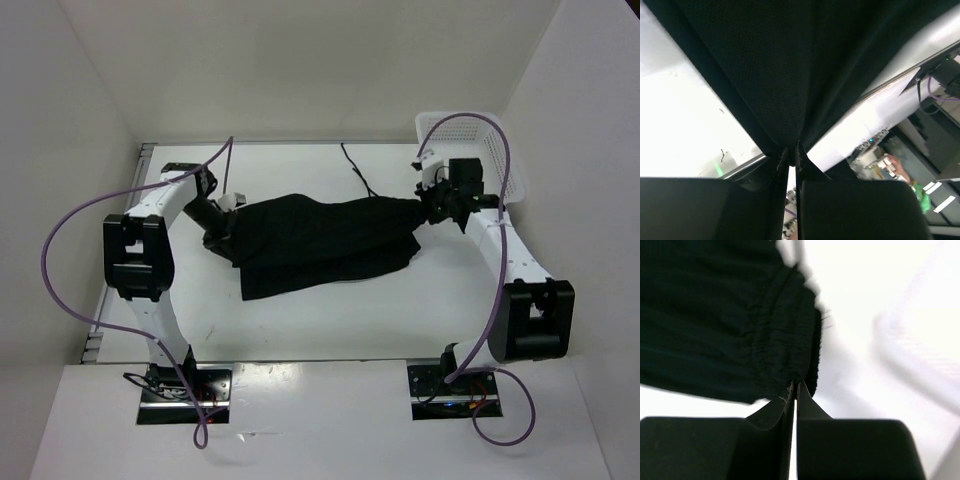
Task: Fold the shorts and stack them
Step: Fold the shorts
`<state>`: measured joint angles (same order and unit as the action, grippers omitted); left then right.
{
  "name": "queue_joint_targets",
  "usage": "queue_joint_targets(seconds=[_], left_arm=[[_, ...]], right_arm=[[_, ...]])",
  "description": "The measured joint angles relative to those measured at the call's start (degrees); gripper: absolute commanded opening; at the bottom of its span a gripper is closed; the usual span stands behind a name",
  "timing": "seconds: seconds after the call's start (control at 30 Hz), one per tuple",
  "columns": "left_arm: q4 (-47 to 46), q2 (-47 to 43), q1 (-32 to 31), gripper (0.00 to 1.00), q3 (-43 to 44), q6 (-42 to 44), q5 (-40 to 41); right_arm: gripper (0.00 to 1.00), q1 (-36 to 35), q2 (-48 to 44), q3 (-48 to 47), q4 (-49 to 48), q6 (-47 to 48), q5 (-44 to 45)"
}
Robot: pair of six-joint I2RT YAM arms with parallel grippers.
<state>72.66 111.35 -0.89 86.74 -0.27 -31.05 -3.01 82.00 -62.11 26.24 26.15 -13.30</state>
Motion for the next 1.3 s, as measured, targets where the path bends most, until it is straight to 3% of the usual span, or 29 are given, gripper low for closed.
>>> queue_joint_targets(seconds=[0.17,0.4,0.6,0.63,0.67,0.73,0.77,0.8,0.83,1.0,1.2,1.3], left_arm=[[0.1,-1.9,-3.4,0.16,0.0,0.0,0.7],[-0.5,-0.2,-15.4,0.18,-8.5,0.0,5.1],[-0.7,2.1,-14.1,0.19,-10.5,0.0,9.8],[-0.8,2.1,-13.6,0.21,-10.7,0.0,10.3],[-0.9,2.1,-13.2,0.23,-10.8,0.0,10.7],[-1.1,2.1,-13.0,0.31,-11.3,0.0,11.7],[-1.3,2.1,-13.1,0.33,-11.8,0.0,12.1],[-1.3,2.1,-13.3,0.33,-12.3,0.0,12.7],[-1.3,2.1,-13.3,0.35,-12.6,0.0,13.2],[-0.8,2.1,-10.7,0.45,-11.3,0.1,13.2],[-2.5,-0.1,1.3,0.52,1.7,0.0,8.1],[-6.7,-0.5,3.4,0.52,5.4,0.0,7.8]], right_arm=[[0.02,2.3,-0.1,-1.1,0.8,2.3,-1.1],[0.02,2.2,0.4,6.8,2.8,5.3,-0.3],[0.03,2.2,0.4,11.3,1.7,5.3,0.9],[0.07,2.2,0.4,12.3,1.3,5.3,1.1],[0.29,2.2,0.4,13.0,1.0,5.3,1.3],[0.45,2.2,0.3,14.1,0.3,5.1,2.1],[0.6,2.2,0.3,14.5,0.2,5.1,2.4],[0.82,2.2,0.3,14.7,0.1,5.1,2.6],[0.87,2.2,0.3,14.7,0.0,4.6,2.8],[0.93,2.2,-0.5,14.1,0.1,4.7,1.6],[0.95,2.2,-0.9,9.3,0.2,4.3,-0.6],[0.95,1.7,-0.9,6.4,0.2,3.5,-0.7]])
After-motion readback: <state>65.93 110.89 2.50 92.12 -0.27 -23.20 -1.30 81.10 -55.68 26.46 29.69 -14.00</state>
